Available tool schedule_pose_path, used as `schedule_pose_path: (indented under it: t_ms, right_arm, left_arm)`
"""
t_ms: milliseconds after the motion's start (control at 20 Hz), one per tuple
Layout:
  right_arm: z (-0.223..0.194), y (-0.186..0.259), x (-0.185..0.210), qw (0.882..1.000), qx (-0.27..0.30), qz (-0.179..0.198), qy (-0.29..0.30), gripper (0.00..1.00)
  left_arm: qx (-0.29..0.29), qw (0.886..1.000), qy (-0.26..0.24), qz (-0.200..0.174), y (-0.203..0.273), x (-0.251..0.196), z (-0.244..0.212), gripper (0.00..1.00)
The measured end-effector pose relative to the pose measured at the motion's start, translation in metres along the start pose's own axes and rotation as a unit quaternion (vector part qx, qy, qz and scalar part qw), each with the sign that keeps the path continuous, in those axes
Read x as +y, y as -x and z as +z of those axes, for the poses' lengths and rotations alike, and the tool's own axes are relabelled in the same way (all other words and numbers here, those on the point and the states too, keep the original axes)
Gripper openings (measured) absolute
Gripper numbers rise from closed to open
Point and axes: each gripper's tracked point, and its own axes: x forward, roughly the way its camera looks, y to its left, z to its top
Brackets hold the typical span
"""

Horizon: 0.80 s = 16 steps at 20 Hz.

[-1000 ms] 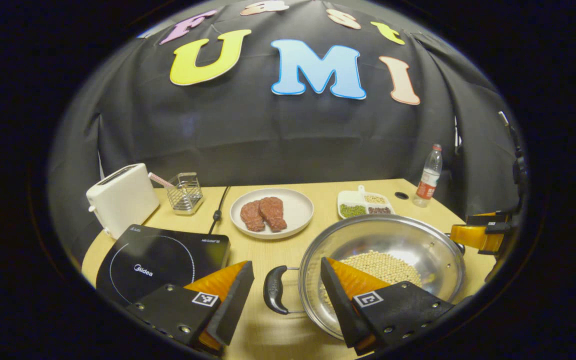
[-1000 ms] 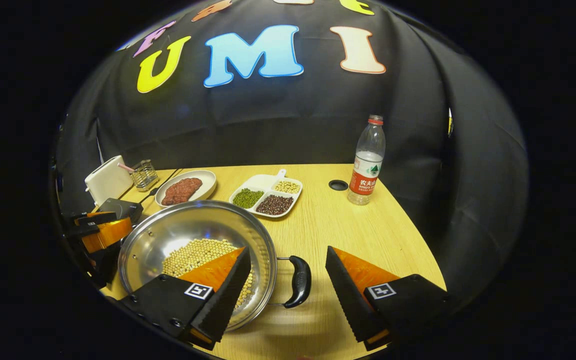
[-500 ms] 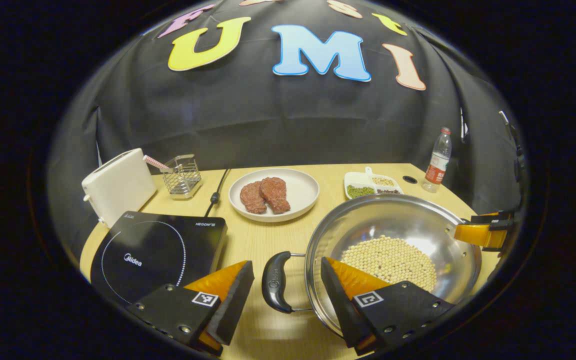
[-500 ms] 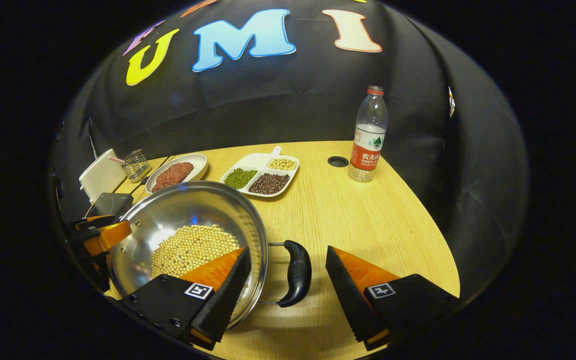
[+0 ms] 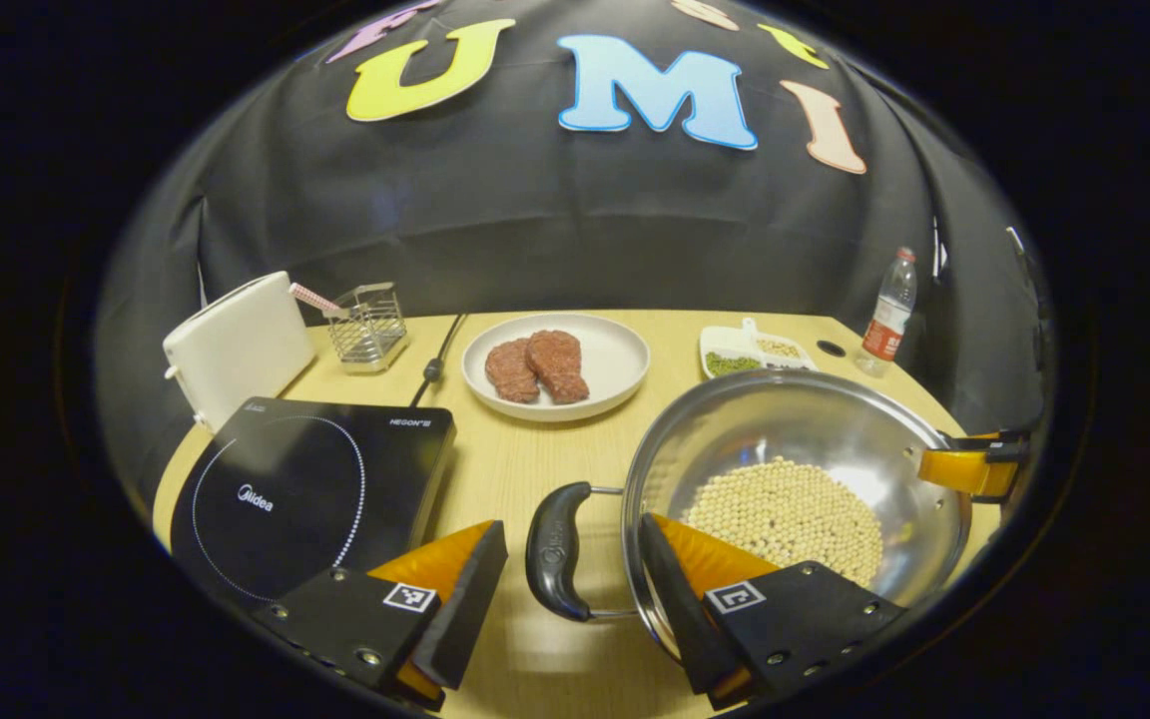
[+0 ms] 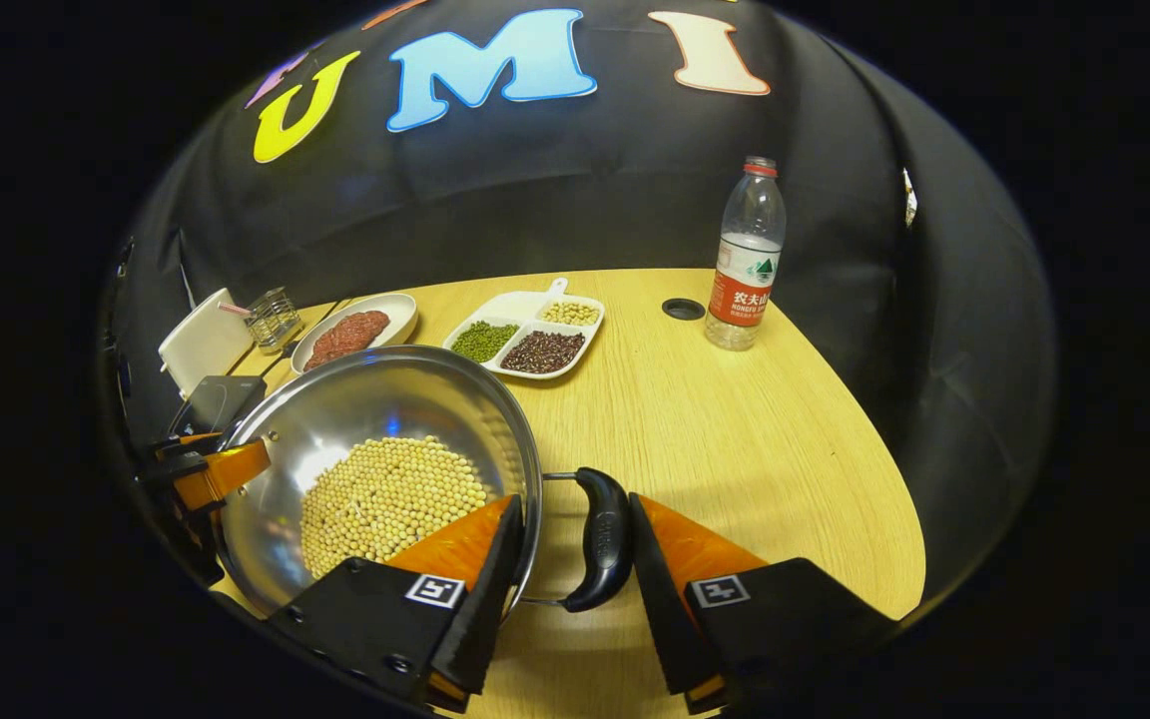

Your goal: First push the handle of the pot to place it horizontally, then grasp the pot with both hands and set it on the induction cooktop.

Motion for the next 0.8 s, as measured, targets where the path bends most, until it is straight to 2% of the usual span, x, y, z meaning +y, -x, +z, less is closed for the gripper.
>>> schedule_pose_path:
  t_ms: [100, 200, 350, 450, 500, 600, 650, 700, 800]
  right_arm:
    - [-0.0005, 0.0005, -0.0006, 1.0, 0.001, 0.0, -0.005, 0.66]
    - [-0.0003, 0.0003, -0.0002, 1.0, 0.003, 0.002, -0.013, 0.59]
    - [-0.0001, -0.0001, 0.0006, 1.0, 0.0, 0.001, -0.012, 0.5]
    - [0.0025, -0.002, 0.0005, 1.0, -0.007, 0.0, -0.013, 0.53]
    - [0.0015, -0.0009, 0.0027, 1.0, -0.006, 0.003, -0.016, 0.43]
    - [0.0026, -0.0015, 0.0028, 1.0, -0.006, 0.005, -0.013, 0.47]
    - [0.0029, -0.0008, 0.0025, 1.0, -0.006, 0.006, -0.01, 0.43]
    - [0.0033, -0.0007, 0.0021, 1.0, -0.004, 0.006, -0.01, 0.43]
    - [0.0036, 0.0028, 0.0039, 1.0, 0.0, 0.007, -0.013, 0.43]
  left_arm:
    - [0.002, 1.0, 0.009, -0.015, -0.0007, -0.0084, -0.0021, 0.78]
    - [0.005, 1.0, 0.007, -0.01, -0.0012, -0.0071, -0.0032, 0.63]
    - [0.013, 1.0, 0.009, -0.001, -0.0015, -0.0084, -0.0068, 0.61]
    - [0.012, 1.0, 0.006, 0.005, -0.0012, -0.0089, -0.0055, 0.57]
    - [0.01, 1.0, 0.005, 0.008, 0.0001, -0.009, -0.0038, 0.59]
    - [0.004, 1.0, 0.01, 0.013, -0.0005, -0.0093, 0.0008, 0.55]
    - [0.005, 1.0, 0.014, 0.014, -0.001, -0.0092, 0.0013, 0.54]
    - [0.007, 1.0, 0.015, 0.014, 0.002, -0.0093, -0.0006, 0.56]
    - [0.004, 1.0, 0.014, 0.015, 0.0058, -0.009, 0.0031, 0.53]
